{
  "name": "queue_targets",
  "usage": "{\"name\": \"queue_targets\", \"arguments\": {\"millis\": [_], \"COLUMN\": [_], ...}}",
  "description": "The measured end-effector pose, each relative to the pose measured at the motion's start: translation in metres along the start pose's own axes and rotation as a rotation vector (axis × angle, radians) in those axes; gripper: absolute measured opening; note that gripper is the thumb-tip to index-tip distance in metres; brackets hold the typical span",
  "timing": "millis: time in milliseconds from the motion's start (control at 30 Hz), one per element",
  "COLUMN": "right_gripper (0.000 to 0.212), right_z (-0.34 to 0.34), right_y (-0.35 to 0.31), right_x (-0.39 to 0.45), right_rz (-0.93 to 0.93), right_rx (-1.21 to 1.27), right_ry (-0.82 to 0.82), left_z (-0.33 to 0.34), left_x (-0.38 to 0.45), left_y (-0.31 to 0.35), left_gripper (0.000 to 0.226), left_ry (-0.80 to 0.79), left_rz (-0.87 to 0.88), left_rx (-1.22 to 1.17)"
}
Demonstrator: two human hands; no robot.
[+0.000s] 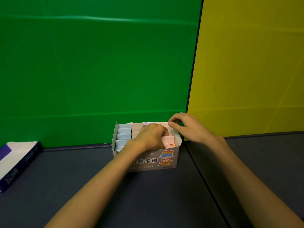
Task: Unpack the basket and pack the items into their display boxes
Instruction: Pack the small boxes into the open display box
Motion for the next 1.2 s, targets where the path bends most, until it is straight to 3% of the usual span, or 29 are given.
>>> {"name": "queue_targets", "arguments": {"millis": [367,567,700,867,1200], "right_gripper": [0.021,0.021,0.024,0.027,0.03], "right_z": [0.01,0.011,0.017,0.028,0.07], "right_y": [-0.007,-0.022,-0.044,-0.091,-0.24], "right_x": [0.0,0.006,0.012,0.019,0.017], "right_rz": [-0.034,-0.087,-0.153,-0.259,-0.456], "right_rx": [0.013,0.036,0.044,0.021,0.048], "right_ry": [-0.029,-0.027,-0.023,-0.015,-0.042], "left_z": [-0.009,-0.027,-0.054,-0.091,-0.139], "left_x": [-0.006,-0.018,-0.047,-0.111,-0.265], "left_y": [0.008,-0.006,-0.035,-0.082,-0.164], "left_gripper": [0.039,0.058,0.047,0.051,0.065], "left_ry": [0.09,0.105,0.205,0.355,0.438], "left_rz": [-0.017,-0.049,-0.141,-0.299,-0.552], "left_rx": [0.188,0.005,-0.025,0.107,0.226]}}
Point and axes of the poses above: each hand's wrist, its own x-axis towards the middle knuckle, its own z-axis out of the palm, y = z × x, the point moved 9 cm from there along x, towards the middle knuckle, and after that the axes turned 4 degrees about -x, right-handed, at the moved point
